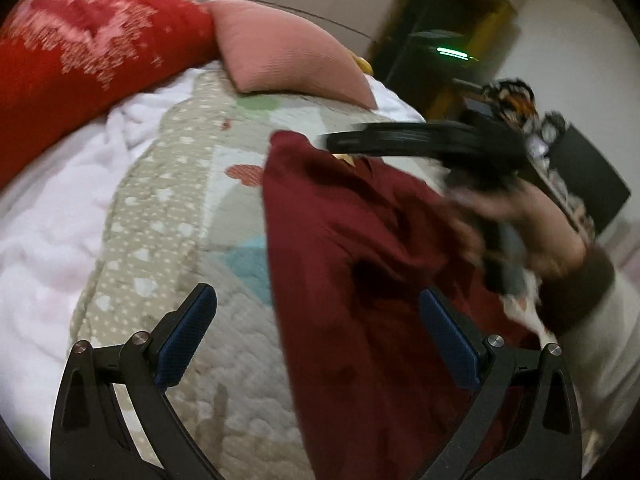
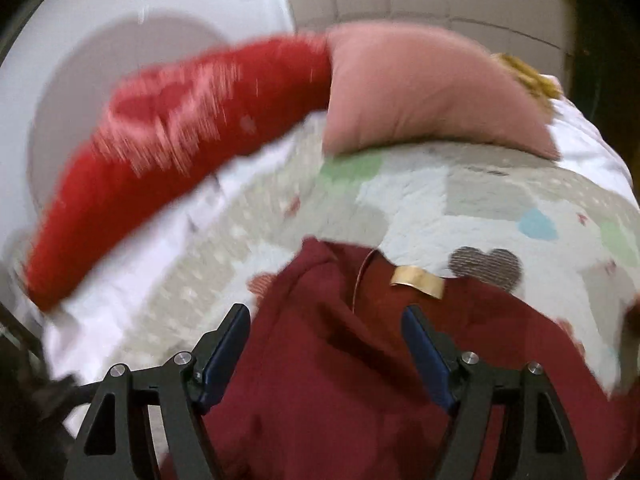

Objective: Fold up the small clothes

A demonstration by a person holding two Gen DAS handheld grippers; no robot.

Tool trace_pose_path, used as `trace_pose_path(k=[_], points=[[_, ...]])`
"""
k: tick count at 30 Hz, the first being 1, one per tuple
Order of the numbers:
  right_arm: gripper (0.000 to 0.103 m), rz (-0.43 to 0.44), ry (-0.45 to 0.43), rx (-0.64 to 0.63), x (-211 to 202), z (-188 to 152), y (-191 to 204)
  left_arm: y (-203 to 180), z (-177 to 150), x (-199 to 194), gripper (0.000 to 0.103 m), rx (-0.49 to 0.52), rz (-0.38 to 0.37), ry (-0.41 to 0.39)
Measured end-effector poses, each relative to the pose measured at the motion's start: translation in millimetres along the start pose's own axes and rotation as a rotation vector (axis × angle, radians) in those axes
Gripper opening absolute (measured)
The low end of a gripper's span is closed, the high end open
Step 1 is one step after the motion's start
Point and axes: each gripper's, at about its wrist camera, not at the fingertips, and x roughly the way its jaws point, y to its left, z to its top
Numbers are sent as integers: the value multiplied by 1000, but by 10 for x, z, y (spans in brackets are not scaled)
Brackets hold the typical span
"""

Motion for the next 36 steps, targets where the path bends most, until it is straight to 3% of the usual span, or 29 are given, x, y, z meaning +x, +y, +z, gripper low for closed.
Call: trace_pose_path(k=[3, 5, 8, 14, 17, 21, 24, 25, 26, 28, 31, 33, 36], points=[[71, -2, 123, -30, 379, 28, -15, -53, -76, 15, 102, -3, -15, 29], [27, -13, 190, -42, 561, 19, -20, -46, -131, 46, 102, -11, -10, 59], [8, 21, 175, -67, 545, 50, 122, -11, -193, 122, 102, -8, 52, 95], [2, 232, 30, -100, 393, 550, 580, 286, -275, 153, 102, -84, 164, 129], [2, 276, -9, -124, 512, 755, 814, 461, -350, 146, 102, -102, 200, 141], [2, 254, 17, -150, 699, 807, 1052, 515, -310, 115, 102, -113, 153, 127], [8, 231, 47, -163, 526, 663, 945, 473, -295, 57, 102, -100, 117, 108], [22, 198, 46, -166, 414, 564, 840, 447, -280, 28, 102, -102, 88, 95], [49, 169, 40, -161, 325, 508, 759, 417, -270, -4, 102, -103, 59, 82], [70, 100, 6, -128, 158, 366, 519, 328, -251, -67, 102, -100, -22, 53], [70, 67, 16, -44, 90, 238, 193, 143, -275, -22, 102, -58, -76, 71], [70, 85, 39, -29, 142, 212, 139, 25, -318, 93, 102, -7, -27, 102], [70, 115, 97, -82, 361, 190, 256, -82, -408, 313, 102, 97, 133, 163]])
